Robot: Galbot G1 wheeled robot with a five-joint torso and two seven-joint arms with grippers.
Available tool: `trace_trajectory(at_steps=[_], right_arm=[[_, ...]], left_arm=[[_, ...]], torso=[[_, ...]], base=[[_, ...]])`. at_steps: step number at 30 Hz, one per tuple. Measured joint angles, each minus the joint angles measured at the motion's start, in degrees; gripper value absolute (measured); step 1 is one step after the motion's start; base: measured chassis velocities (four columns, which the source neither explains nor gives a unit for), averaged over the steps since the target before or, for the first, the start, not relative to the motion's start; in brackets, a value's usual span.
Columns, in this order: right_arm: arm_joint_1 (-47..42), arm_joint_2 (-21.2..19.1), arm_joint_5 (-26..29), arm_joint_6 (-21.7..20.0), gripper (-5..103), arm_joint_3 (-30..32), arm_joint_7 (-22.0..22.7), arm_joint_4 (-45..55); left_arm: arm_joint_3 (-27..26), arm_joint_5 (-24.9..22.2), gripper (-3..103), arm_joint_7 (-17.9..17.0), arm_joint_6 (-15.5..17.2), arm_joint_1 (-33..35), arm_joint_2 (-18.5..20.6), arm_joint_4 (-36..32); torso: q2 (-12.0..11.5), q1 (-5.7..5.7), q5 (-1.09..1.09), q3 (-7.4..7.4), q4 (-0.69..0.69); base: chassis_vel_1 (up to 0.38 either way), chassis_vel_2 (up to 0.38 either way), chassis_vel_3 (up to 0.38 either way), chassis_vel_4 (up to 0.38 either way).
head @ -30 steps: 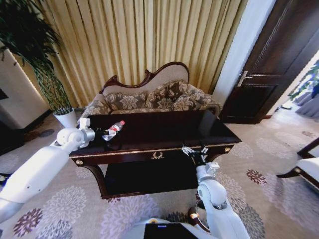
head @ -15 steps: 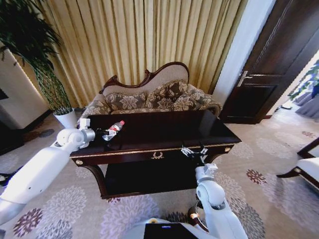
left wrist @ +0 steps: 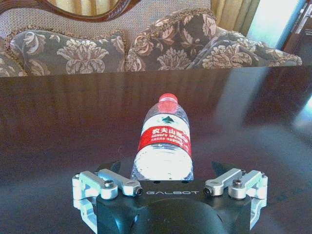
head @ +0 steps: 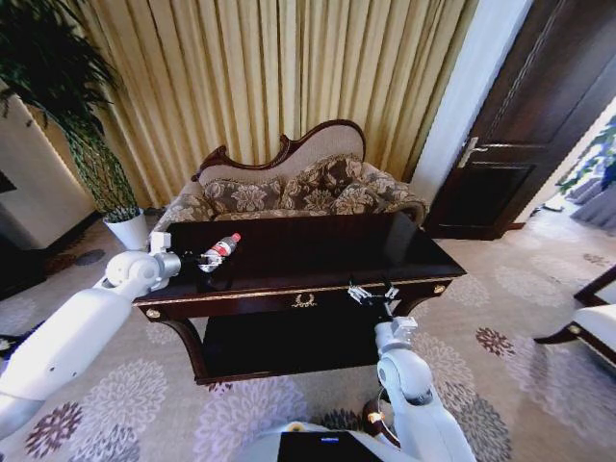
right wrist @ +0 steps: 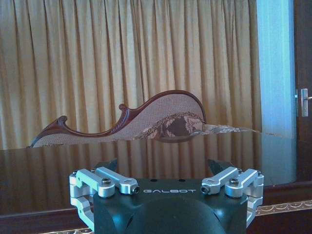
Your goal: Move to the front of the table and place the trash on the table into the trash bin.
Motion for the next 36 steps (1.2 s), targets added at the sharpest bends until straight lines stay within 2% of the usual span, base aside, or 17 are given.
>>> trace_trajectory(at_steps=[5, 7, 9, 10, 11, 15, 19, 21, 25, 28, 30, 31, 32, 33, 36], right_arm=[[0.0, 0.1, 0.1, 0.2, 100, -0.1, 0.0, -0.1], [0.0, 0.1, 0.3, 0.4, 100, -0.2, 0.0, -0.1], [0.0, 0.1, 0.3, 0.4, 100, -0.2, 0.0, -0.1], [0.0, 0.1, 0.4, 0.6, 100, -0.2, 0.0, -0.2], [0.0, 0.1, 0.4, 0.6, 100, -0.2, 0.0, -0.2], [1.0, 0.1, 0.5, 0.6, 100, -0.3, 0.0, -0.5], [1.2, 0.1, 0.6, 0.6, 100, -0.3, 0.0, -0.7], [1.1, 0.3, 0.6, 1.0, 100, -0.1, 0.0, -1.0], [1.0, 0.3, 0.7, 1.2, 100, 0.1, 0.0, -1.1], [1.0, 0.3, 1.1, 1.3, 100, 0.1, 0.0, -1.2], [1.1, 0.2, 1.6, 1.3, 100, 0.1, 0.0, -1.0], [1.3, 0.0, 1.8, 1.3, 100, 0.1, 0.0, -0.8], [1.3, 0.0, 1.8, 1.3, 100, 0.1, 0.0, -0.8], [1.6, -0.1, 1.9, 1.3, 100, 0.1, 0.0, -0.8], [1.9, -0.4, 2.0, 1.2, 100, 0.0, 0.0, -0.7]], left_arm=[[0.0, 0.0, 103, 0.0, 0.0, 0.1, 0.0, 0.0], [0.1, 0.0, 90, 0.0, 0.0, 0.1, 0.0, 0.0], [0.2, 0.0, 90, 0.0, 0.0, 0.1, 0.0, 0.0], [0.2, 0.0, 74, 0.0, 0.0, 0.1, 0.0, 0.1], [0.2, 0.0, 74, 0.0, 0.0, 0.1, 0.0, 0.1], [0.2, -0.2, 54, 0.9, 0.0, -0.1, 0.7, 0.0], [0.2, -0.2, 48, 1.3, 0.0, -0.4, 0.9, 0.0], [0.3, -0.2, 41, 1.5, 0.0, -0.5, 0.9, 0.0], [0.3, 0.0, 36, 1.5, 0.0, -0.4, 0.6, -0.2], [0.0, 1.7, 36, 1.2, 0.0, 0.0, 0.3, -1.2], [-0.9, 5.0, 36, 2.0, -0.3, 0.5, 0.0, -2.4], [-1.3, 6.8, 36, 2.5, -2.0, 0.9, -0.1, -3.4], [-1.3, 6.8, 36, 2.5, -2.0, 0.9, -0.1, -3.4], [-1.6, 9.3, 36, 3.3, -5.4, 1.4, -0.1, -4.0], [-2.8, 22.0, 36, 6.8, -17.7, 3.1, -0.7, -4.3]], torso=[[0.0, 0.0, 0.0, 0.0, 0.0], [0.0, 0.0, 0.0, 0.0, 0.0], [0.0, 0.0, 0.0, 0.0, 0.0], [0.0, 0.0, 0.0, 0.0, 0.0], [0.0, 0.0, 0.0, 0.0, 0.0], [0.0, 0.0, 0.0, 0.0, 0.01], [0.0, 0.0, 0.0, 0.0, 0.0], [0.0, 0.0, 0.0, 0.0, 0.0], [0.0, 0.0, 0.0, 0.0, 0.0], [0.0, 0.0, -0.01, 0.0, 0.0], [0.0, 0.0, 0.0, 0.0, 0.0], [0.0, 0.0, 0.0, 0.0, 0.0], [0.0, 0.0, 0.0, 0.0, 0.0], [0.0, 0.0, 0.01, 0.0, -0.01], [0.0, 0.0, 0.01, 0.0, 0.0]], base=[[0.0, 0.0, 0.0, 0.0], [0.0, 0.0, 0.0, 0.0], [0.0, 0.0, 0.0, 0.0], [0.0, 0.0, 0.0, 0.0], [0.0, 0.0, 0.0, 0.0], [0.0, 0.0, 0.0, 0.0], [0.0, 0.0, 0.0, 0.0], [0.0, 0.0, 0.0, 0.0], [0.0, 0.0, 0.0, 0.0], [0.0, 0.0, 0.0, 0.0], [0.0, 0.0, 0.0, 0.0], [0.0, 0.0, 0.0, 0.0], [0.0, 0.0, 0.0, 0.0], [0.0, 0.0, 0.0, 0.0], [0.0, 0.0, 0.0, 0.0]])
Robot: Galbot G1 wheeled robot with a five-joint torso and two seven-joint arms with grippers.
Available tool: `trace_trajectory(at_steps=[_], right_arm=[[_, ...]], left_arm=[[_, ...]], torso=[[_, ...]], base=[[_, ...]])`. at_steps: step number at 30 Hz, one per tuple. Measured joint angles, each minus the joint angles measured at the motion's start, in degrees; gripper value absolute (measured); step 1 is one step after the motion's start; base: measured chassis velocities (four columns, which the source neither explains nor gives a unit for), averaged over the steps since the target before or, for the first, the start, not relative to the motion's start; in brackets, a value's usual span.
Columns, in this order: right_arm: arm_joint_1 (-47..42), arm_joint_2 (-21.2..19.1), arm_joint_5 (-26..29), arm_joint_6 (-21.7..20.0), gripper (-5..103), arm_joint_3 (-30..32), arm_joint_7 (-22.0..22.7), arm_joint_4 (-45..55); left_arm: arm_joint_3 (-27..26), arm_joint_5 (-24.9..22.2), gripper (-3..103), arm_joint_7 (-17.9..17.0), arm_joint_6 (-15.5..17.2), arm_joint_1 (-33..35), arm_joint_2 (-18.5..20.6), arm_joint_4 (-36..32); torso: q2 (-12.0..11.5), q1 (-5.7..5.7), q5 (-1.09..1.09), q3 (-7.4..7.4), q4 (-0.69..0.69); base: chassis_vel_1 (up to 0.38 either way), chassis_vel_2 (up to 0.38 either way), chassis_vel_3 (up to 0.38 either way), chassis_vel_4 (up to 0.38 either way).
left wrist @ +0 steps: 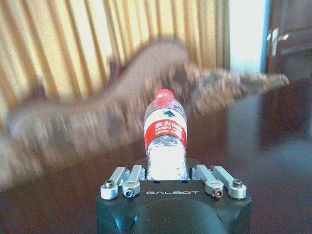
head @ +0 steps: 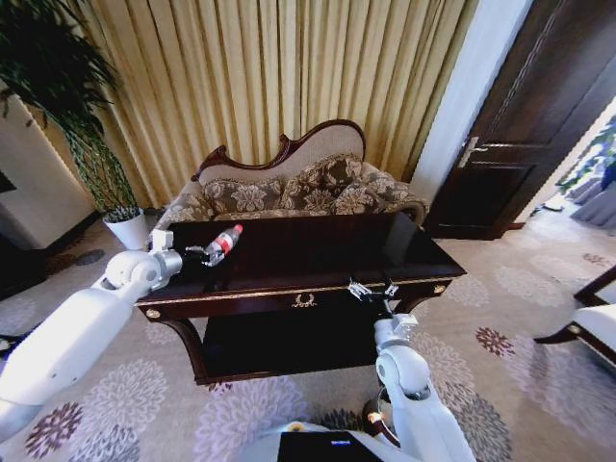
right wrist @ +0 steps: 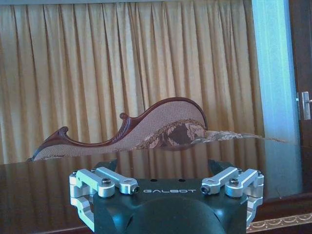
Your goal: Move to the front of the table and place the trash on the table into the trash bin.
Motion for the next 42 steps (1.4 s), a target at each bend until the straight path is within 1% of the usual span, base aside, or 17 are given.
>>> trace_trajectory(at_steps=[1, 3, 6, 7, 9, 10, 12, 13, 16, 21, 23, 25, 27, 29, 35, 39, 42], right_arm=[[0.0, 0.0, 0.0, 0.0, 100, 0.0, 0.0, 0.0], [0.1, -0.2, 0.0, -0.1, 100, -0.1, 0.0, 0.2], [0.1, -0.4, 0.1, -0.3, 100, -0.2, 0.0, 0.6], [0.1, -0.4, 0.1, -0.3, 100, -0.2, 0.0, 0.6], [0.2, -0.9, 0.6, -0.4, 100, -0.2, 0.0, 1.5], [0.2, -0.9, 0.6, -0.4, 100, -0.2, 0.0, 1.5], [0.2, -1.6, 2.0, -0.8, 100, -0.2, 0.0, 2.5], [0.2, -1.6, 2.0, -0.8, 100, -0.2, 0.0, 2.5], [-0.2, -3.5, 9.8, -3.2, 100, -1.0, 0.0, 6.0], [-0.4, -5.6, 18.4, -5.6, 100, -1.5, 0.0, 10.1], [0.8, -7.8, 30.6, -7.6, 100, -1.4, 0.0, 15.4], [1.2, -8.2, 33.7, -8.2, 100, -1.2, 0.0, 16.7], [2.4, -9.6, 42.9, -9.7, 100, -0.7, 0.0, 19.9], [3.0, -10.2, 47.9, -10.9, 100, -0.5, 0.0, 21.9], [2.7, -10.3, 48.9, -12.6, 100, -2.1, 0.0, 22.7], [2.3, -9.9, 43.0, -12.6, 100, -3.5, 0.0, 19.9], [2.4, -9.6, 41.9, -12.3, 100, -3.5, 0.0, 19.2]], left_arm=[[0.0, 0.0, 36, 0.0, 0.0, 0.0, 0.0, 0.0], [-1.9, 5.1, 36, 0.7, -5.1, 2.0, -0.5, -0.7], [-3.8, 6.3, 36, 1.7, -9.2, 4.3, -1.0, -1.3], [-3.8, 6.3, 36, 1.7, -9.2, 4.3, -1.0, -1.3], [-7.3, 8.3, 36, 6.9, -16.6, 7.9, -1.5, -1.9], [-7.3, 8.3, 36, 6.9, -16.6, 7.9, -1.5, -1.9], [-9.0, 12.1, 36, 8.4, -21.3, 10.5, -1.7, -3.4], [-9.0, 12.1, 36, 8.4, -21.3, 10.5, -1.7, -3.4], [-10.6, 21.6, 36, 8.1, -29.7, 13.3, -3.1, -5.2], [-11.0, 23.0, 36, 6.4, -31.1, 15.1, -4.6, -7.1], [-11.1, 22.5, 36, 6.1, -32.0, 17.0, -5.8, -7.9], [-11.1, 22.3, 36, 6.1, -32.3, 17.6, -6.2, -8.1], [-11.1, 22.2, 36, 6.2, -33.2, 19.1, -6.8, -8.7], [-10.9, 22.4, 36, 6.3, -33.7, 20.5, -7.0, -9.7], [-10.6, 23.0, 36, 6.3, -33.3, 21.7, -6.7, -12.9], [-10.6, 22.8, 36, 6.1, -31.5, 22.1, -5.1, -16.5], [-10.6, 22.6, 36, 5.8, -30.9, 22.4, -4.5, -17.8]], torso=[[0.0, 0.0, 0.0, 0.0, 0.0], [0.0, 0.0, -0.01, 0.0, -0.01], [0.0, 0.0, -0.01, 0.0, 0.01], [0.0, 0.0, -0.01, 0.0, 0.01], [0.0, 0.0, 0.0, 0.0, 0.01], [0.0, 0.0, 0.0, 0.0, 0.01], [0.0, 0.0, -0.01, 0.0, 0.01], [0.0, 0.0, -0.01, 0.0, 0.01], [0.0, 0.0, 0.0, 0.0, 0.0], [0.0, 0.0, 0.01, 0.0, 0.0], [0.0, 0.0, 0.0, 0.0, 0.0], [0.0, 0.0, -0.01, 0.0, 0.01], [0.0, 0.0, -0.01, 0.0, 0.01], [0.0, 0.0, -0.01, 0.0, 0.01], [0.0, 0.0, 0.0, -0.01, 0.0], [0.0, 0.0, 0.01, 0.0, 0.0], [0.0, 0.0, 0.0, 0.0, 0.0]], base=[[0.0, 0.0, 0.0, 0.0], [0.0, 0.0, 0.0, 0.0], [0.0, 0.0, 0.0, 0.0], [0.0, 0.0, 0.0, 0.0], [0.0, 0.0, 0.0, 0.0], [0.0, 0.0, 0.0, 0.0], [0.0, 0.0, 0.0, 0.0], [0.0, 0.0, 0.0, 0.0], [0.0, 0.0, 0.0, 0.0], [0.0, 0.0, 0.0, 0.0], [0.0, 0.0, 0.0, 0.0], [0.0, 0.0, 0.0, 0.0], [0.0, 0.0, 0.0, 0.0], [0.0, 0.0, 0.0, 0.0], [0.0, 0.0, 0.0, 0.0], [0.0, 0.0, 0.0, 0.0], [0.0, 0.0, 0.0, 0.0]])
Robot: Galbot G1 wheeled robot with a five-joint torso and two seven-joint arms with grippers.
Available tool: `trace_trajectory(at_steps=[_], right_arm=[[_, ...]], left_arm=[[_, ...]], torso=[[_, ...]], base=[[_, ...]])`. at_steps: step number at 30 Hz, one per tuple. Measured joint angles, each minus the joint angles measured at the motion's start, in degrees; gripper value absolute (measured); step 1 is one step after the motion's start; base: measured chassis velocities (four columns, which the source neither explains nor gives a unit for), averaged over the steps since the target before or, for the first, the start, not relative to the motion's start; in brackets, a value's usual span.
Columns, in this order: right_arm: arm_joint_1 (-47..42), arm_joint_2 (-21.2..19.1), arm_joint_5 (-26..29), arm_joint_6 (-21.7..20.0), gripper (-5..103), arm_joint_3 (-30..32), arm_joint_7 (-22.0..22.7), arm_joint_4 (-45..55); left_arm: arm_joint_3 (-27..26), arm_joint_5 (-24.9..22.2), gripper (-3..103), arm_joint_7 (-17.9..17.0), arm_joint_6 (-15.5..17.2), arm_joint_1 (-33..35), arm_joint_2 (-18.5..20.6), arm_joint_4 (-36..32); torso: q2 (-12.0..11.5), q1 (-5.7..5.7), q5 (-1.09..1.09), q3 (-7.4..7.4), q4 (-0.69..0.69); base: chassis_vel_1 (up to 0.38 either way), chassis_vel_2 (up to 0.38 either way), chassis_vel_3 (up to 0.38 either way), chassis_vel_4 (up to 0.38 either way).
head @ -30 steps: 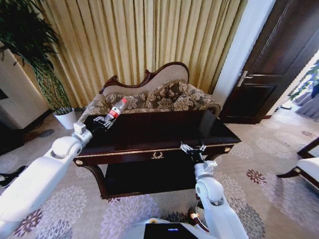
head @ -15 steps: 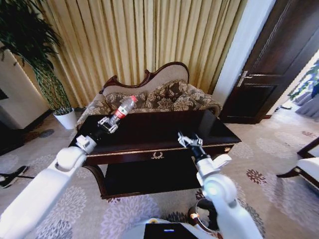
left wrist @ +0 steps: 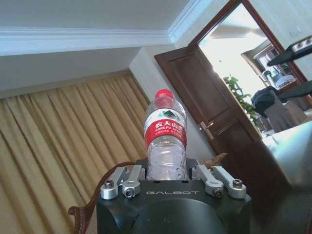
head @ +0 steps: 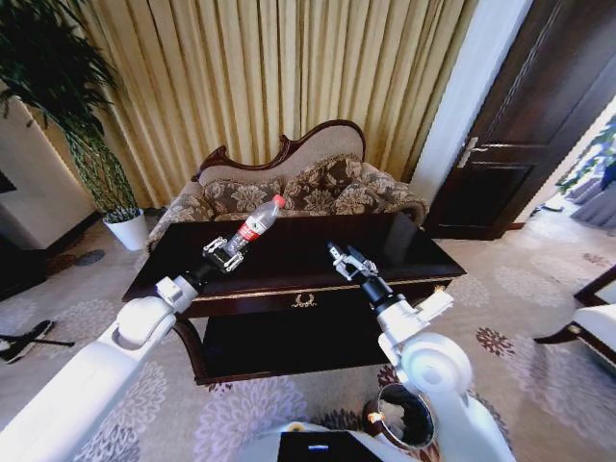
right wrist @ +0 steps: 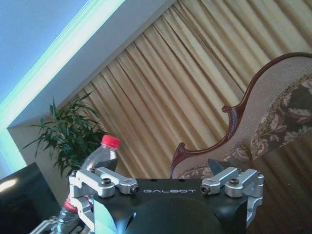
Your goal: Move to the front of the table and place the trash on the table into the trash bin.
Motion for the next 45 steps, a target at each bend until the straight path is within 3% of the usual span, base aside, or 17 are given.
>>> trace_trajectory(at_steps=[21, 28, 31, 37, 45], right_arm=[[-2.2, 0.9, -4.5, 0.7, 100, -1.4, 0.0, 2.3], [-2.4, 1.0, -5.2, 0.8, 100, -1.2, 0.0, 2.2], [-2.6, 0.4, -5.2, 1.1, 100, 0.5, 0.0, 2.2], [-3.4, -0.1, -5.2, 1.3, 100, 1.1, 0.0, 2.7], [-3.4, -1.0, -5.2, 1.3, 100, 1.4, 0.0, 2.6]], left_arm=[[3.8, 0.3, 36, -0.5, 1.3, -1.1, 5.1, -3.4], [3.7, -1.3, 36, -1.1, 2.0, -1.3, 5.0, -2.9], [2.1, -8.6, 36, -2.2, 2.7, -3.4, 2.8, 3.9], [2.4, -12.4, 36, 1.0, 0.4, -8.6, 3.0, 11.5], [11.5, -14.7, 36, 3.7, -0.9, -18.7, 5.0, 17.3]], torso=[[0.0, 0.0, -0.01, 0.0, 0.0], [0.0, -0.01, -0.01, 0.0, 0.0], [0.0, 0.0, -0.01, 0.0, 0.01], [0.0, 0.0, -0.01, 0.0, 0.01], [0.0, 0.0, 0.0, 0.0, 0.0]], base=[[0.0, 0.0, 0.0, 0.0], [0.0, 0.0, 0.0, 0.0], [0.0, 0.0, 0.0, 0.0], [0.0, 0.0, 0.0, 0.0], [0.0, 0.0, 0.0, 0.0]])
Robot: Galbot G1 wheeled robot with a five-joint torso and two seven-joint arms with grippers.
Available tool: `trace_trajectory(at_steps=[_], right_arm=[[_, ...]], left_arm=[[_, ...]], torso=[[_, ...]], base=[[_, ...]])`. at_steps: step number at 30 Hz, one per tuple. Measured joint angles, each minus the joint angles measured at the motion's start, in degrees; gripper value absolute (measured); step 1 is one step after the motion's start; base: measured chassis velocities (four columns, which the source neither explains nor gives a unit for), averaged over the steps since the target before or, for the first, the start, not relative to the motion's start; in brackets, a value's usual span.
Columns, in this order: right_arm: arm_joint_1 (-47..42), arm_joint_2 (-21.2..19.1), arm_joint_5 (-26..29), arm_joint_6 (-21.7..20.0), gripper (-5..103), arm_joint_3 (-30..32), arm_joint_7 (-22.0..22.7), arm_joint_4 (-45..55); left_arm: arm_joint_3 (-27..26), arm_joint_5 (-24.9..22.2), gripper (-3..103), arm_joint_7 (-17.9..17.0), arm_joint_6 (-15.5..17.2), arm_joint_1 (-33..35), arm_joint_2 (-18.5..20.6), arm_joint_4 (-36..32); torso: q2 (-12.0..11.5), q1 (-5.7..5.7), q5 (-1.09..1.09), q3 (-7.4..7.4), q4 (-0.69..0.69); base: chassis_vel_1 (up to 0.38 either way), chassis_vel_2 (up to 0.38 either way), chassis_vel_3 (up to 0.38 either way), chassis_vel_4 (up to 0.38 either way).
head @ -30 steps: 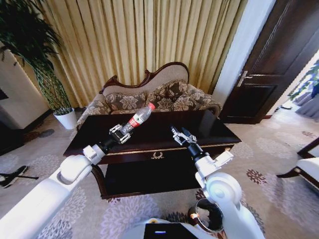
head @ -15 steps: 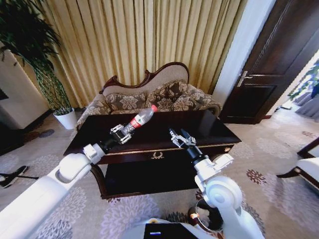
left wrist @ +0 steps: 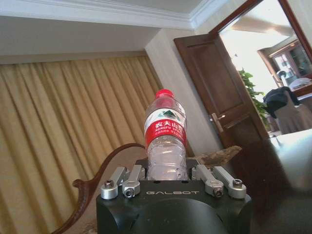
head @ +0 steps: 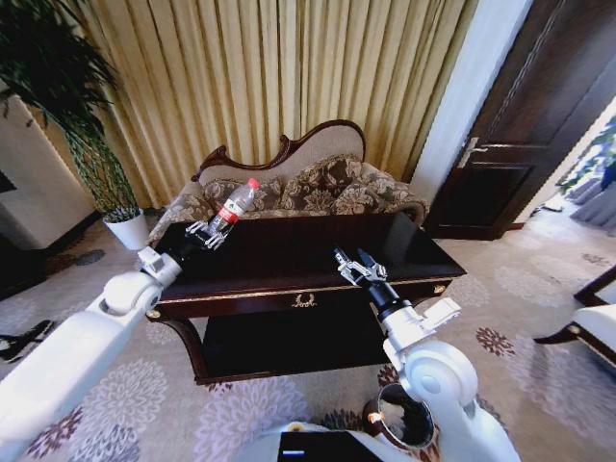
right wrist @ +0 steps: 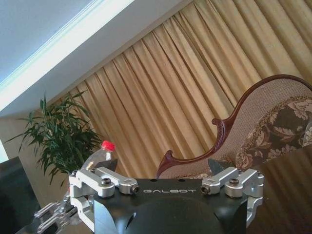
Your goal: Move to the front of the table and place the trash on the table into the trash bin.
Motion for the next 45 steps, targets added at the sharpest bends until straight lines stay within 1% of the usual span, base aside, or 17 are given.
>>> trace_trajectory(at_steps=[2, 4, 5, 8, 10, 11, 13, 15, 16, 18, 24, 28, 30, 31, 33, 39, 45], right_arm=[[-0.3, 0.0, 0.0, 0.0, 100, 0.1, 0.0, -0.1], [-0.3, 0.0, 0.0, 0.0, 100, 0.2, 0.0, -0.2], [-0.2, 0.1, 0.0, 0.0, 100, 0.2, 0.0, -0.4], [0.1, 0.2, 0.0, 0.0, 100, 0.2, 0.0, -0.5], [0.5, 0.3, 0.0, 0.0, 100, 0.2, 0.0, -0.9], [0.5, 0.3, 0.0, 0.0, 100, 0.2, 0.0, -0.9], [1.0, 0.5, 0.0, 0.0, 100, 0.1, 0.0, -1.4], [1.1, 0.6, 0.0, 0.1, 100, 0.1, 0.0, -1.5], [1.5, 0.7, 0.0, 0.1, 100, 0.2, 0.0, -1.8], [2.2, 0.7, 0.1, 0.1, 100, 0.4, 0.0, -2.1], [3.4, 0.9, 0.9, 0.1, 100, 0.1, 0.0, -2.3], [3.6, 1.2, 0.9, 0.1, 100, -0.1, 0.0, -2.5], [4.1, 1.2, 1.0, 0.1, 100, -0.1, 0.0, -2.8], [4.1, 1.2, 1.0, 0.1, 100, -0.1, 0.0, -2.8], [4.7, 1.1, 1.0, 0.1, 100, -0.2, 0.0, -3.3], [5.1, 1.2, 1.0, 0.1, 100, -0.3, 0.0, -3.8], [6.7, 2.1, 1.0, 0.1, 100, -0.4, 0.0, -4.8]], left_arm=[[2.9, -0.1, 36, -0.1, 0.0, -3.2, -0.8, 1.0], [3.9, -0.2, 36, -0.3, 0.3, -4.3, -1.2, 1.1], [5.6, -0.4, 36, -0.9, 0.9, -6.0, -1.9, 0.8], [7.3, -0.4, 36, -1.4, 1.7, -7.6, -2.9, 0.3], [9.6, -0.5, 36, -2.9, 3.3, -9.2, -4.4, -1.2], [9.6, -0.5, 36, -2.9, 3.3, -9.2, -4.4, -1.2], [11.0, -0.4, 36, -4.9, 5.4, -9.6, -5.8, -3.2], [11.2, -0.4, 36, -5.3, 6.1, -9.6, -6.1, -3.7], [11.9, -0.6, 36, -6.7, 7.2, -9.5, -7.1, -4.8], [12.6, -0.6, 36, -8.2, 8.2, -9.3, -8.1, -6.0], [14.4, -0.9, 36, -10.3, 9.8, -9.2, -9.9, -7.6], [14.9, -0.1, 36, -10.4, 9.8, -9.1, -10.9, -7.1], [15.0, 1.5, 36, -10.3, 9.3, -8.2, -13.0, -6.0], [15.0, 1.5, 36, -10.3, 9.3, -8.2, -13.0, -6.0], [15.3, 2.9, 36, -10.1, 8.5, -7.9, -14.6, -5.2], [16.5, 3.5, 36, -9.8, 8.3, -8.6, -15.9, -5.0], [18.4, 3.9, 36, -9.7, 8.4, -11.1, -16.8, -4.9]], torso=[[0.0, 0.0, 0.0, 0.0, 0.0], [0.0, 0.0, -0.02, 0.0, 0.0], [0.0, 0.0, 0.0, 0.0, 0.0], [0.0, 0.0, 0.0, 0.0, 0.0], [0.0, 0.0, 0.01, 0.0, 0.0], [0.0, 0.0, 0.01, 0.0, 0.0], [0.0, 0.0, 0.01, 0.0, 0.0], [0.0, 0.0, 0.0, 0.0, 0.01], [0.0, 0.0, 0.01, -0.01, 0.01], [0.0, 0.0, 0.0, -0.01, 0.0], [0.0, 0.0, 0.01, -0.01, 0.01], [0.0, 0.0, 0.01, -0.01, 0.0], [0.0, 0.0, 0.0, -0.01, 0.01], [0.0, 0.0, 0.0, -0.01, 0.01], [0.0, 0.0, 0.0, 0.0, 0.01], [0.0, 0.0, 0.0, -0.01, 0.0], [0.0, 0.0, 0.01, 0.0, 0.0]], base=[[0.0, 0.0, 0.0, 0.0], [0.0, 0.0, 0.0, 0.0], [0.0, 0.0, 0.0, 0.0], [0.0, 0.0, 0.0, 0.0], [0.0, 0.0, 0.0, 0.0], [0.0, 0.0, 0.0, 0.0], [0.0, 0.0, 0.0, 0.0], [0.0, 0.0, 0.0, 0.0], [0.0, 0.0, 0.0, 0.0], [0.0, 0.0, 0.0, 0.0], [0.0, 0.0, 0.0, 0.0], [0.0, 0.0, 0.0, 0.0], [0.0, 0.0, 0.0, 0.0], [0.0, 0.0, 0.0, 0.0], [0.0, 0.0, 0.0, 0.0], [0.0, 0.0, 0.0, 0.0], [0.0, 0.0, 0.0, 0.0]])
